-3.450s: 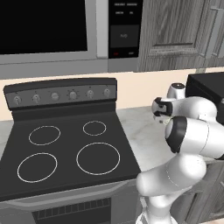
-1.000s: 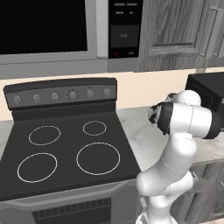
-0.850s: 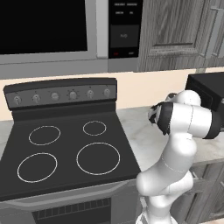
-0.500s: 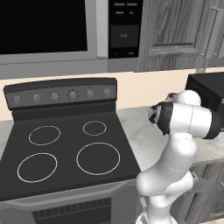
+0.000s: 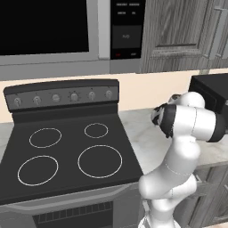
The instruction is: Pick the cup and bowl from the counter and place them on the counter next to the sink.
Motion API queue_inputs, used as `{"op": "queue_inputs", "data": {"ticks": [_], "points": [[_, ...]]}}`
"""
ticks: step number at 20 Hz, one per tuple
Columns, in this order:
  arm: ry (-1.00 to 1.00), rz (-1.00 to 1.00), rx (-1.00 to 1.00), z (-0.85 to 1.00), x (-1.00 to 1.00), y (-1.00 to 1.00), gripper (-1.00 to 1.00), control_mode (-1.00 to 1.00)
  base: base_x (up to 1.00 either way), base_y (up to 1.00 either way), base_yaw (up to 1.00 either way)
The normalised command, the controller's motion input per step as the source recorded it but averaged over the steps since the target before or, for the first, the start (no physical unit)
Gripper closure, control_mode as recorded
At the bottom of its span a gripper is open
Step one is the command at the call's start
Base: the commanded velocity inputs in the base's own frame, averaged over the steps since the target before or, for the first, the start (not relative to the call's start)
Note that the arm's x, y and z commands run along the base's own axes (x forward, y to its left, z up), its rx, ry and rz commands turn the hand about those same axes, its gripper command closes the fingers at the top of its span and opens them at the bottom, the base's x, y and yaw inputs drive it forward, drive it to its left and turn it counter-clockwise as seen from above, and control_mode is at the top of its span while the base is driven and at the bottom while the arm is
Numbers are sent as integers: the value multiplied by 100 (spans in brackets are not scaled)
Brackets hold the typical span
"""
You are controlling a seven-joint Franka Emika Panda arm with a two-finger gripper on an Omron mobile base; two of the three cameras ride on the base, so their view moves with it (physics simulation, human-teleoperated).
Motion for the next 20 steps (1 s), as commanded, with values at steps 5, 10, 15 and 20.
{"op": "queue_inputs", "data": {"ticks": [5, 10, 15, 20], "points": [[-9, 0, 1, 23, -30, 0, 100, -100, 0, 0, 0], [-12, 0, 1, 24, -45, 0, 100, -100, 0, 0, 0], [-10, 0, 0, 8, -46, 0, 100, -100, 0, 0, 0], [-10, 0, 0, 15, -45, 3, 100, -100, 0, 0, 0]]}}
